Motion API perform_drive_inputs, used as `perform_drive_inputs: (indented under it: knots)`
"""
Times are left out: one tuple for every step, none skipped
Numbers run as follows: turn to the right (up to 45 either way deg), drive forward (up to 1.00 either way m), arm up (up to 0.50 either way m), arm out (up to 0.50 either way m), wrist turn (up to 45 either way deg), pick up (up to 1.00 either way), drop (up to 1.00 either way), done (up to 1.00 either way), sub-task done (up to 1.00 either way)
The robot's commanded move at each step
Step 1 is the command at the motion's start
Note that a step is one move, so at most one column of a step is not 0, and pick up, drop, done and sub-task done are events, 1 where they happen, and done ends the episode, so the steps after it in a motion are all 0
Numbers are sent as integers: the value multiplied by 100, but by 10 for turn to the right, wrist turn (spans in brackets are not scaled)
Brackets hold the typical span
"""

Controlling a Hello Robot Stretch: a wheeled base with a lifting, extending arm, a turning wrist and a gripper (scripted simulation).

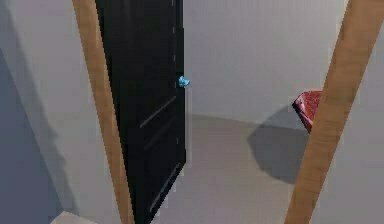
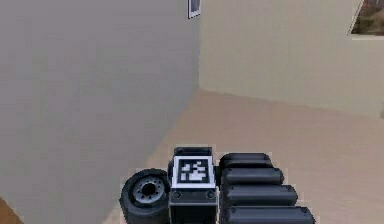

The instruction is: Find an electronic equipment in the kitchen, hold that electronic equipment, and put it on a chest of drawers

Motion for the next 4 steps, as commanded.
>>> perform_drive_inputs:
  knots:
    - [-60, 0, 0, 0, 0, 0, 0, 0, 0]
    - [0, 45, 0, 0, 0, 0, 0, 0, 0]
    - [180, 0, 0, 0, 0, 0, 0, 0, 0]
    - [0, 100, 0, 0, 0, 0, 0, 0, 0]
